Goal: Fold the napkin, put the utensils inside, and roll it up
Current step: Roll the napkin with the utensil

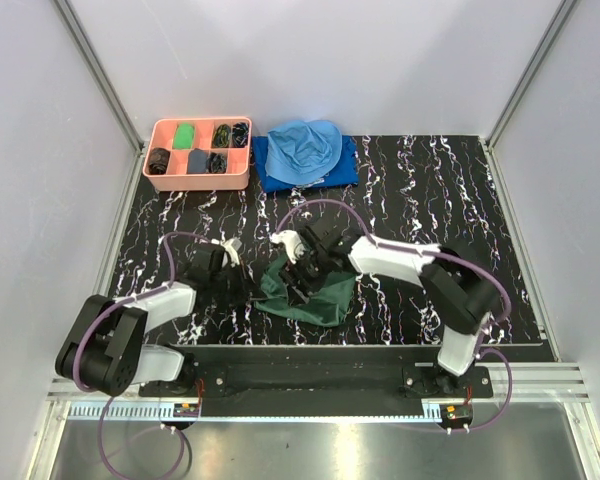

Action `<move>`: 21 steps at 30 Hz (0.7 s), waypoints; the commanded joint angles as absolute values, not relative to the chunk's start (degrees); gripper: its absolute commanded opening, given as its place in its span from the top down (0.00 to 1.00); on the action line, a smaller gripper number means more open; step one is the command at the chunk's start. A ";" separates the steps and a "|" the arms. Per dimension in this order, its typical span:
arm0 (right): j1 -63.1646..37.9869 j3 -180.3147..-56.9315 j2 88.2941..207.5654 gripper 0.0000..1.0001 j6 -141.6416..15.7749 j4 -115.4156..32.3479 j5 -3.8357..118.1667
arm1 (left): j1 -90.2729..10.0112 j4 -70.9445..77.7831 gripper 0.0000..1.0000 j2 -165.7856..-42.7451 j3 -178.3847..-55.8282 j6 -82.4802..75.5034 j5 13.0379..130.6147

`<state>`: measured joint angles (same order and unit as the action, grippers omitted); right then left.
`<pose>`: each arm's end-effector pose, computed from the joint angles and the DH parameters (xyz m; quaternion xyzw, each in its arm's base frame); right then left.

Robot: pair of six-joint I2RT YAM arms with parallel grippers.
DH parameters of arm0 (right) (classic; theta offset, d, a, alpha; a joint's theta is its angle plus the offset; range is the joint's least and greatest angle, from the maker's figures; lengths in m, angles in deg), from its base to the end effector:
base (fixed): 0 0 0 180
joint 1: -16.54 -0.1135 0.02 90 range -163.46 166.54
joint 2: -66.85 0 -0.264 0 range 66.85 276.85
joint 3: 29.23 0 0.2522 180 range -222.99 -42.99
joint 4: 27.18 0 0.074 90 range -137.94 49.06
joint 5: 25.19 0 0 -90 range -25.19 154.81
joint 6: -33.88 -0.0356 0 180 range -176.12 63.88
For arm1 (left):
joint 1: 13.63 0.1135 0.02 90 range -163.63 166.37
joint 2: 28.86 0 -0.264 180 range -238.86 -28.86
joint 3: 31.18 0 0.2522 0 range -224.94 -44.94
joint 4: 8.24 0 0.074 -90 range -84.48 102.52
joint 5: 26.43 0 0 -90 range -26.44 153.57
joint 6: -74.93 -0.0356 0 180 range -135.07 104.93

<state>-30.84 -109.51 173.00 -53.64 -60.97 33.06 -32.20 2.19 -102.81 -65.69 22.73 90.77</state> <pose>0.2388 0.2872 0.1670 -0.4562 0.8117 0.3401 0.1318 0.1938 -0.0823 0.1262 -0.0729 0.9136 -0.3522 0.1896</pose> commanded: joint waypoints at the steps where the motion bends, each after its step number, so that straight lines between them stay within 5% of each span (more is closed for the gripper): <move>1: -39.25 -105.15 164.24 0.29 -52.52 -56.86 55.37 | -31.83 10.70 1.00 -104.97 -69.28 20.26 89.93; 4: -45.57 -100.84 162.74 0.29 -51.38 -51.50 68.19 | -31.39 11.58 1.00 -107.25 -70.59 20.09 91.77; 13: -48.59 -99.15 167.74 0.33 -51.02 -48.85 69.73 | -31.12 12.29 1.00 -108.66 -72.01 19.12 93.27; 21: -48.50 -100.99 172.75 0.69 -53.39 -53.85 67.63 | -30.77 10.62 0.96 -108.05 -72.88 19.21 95.47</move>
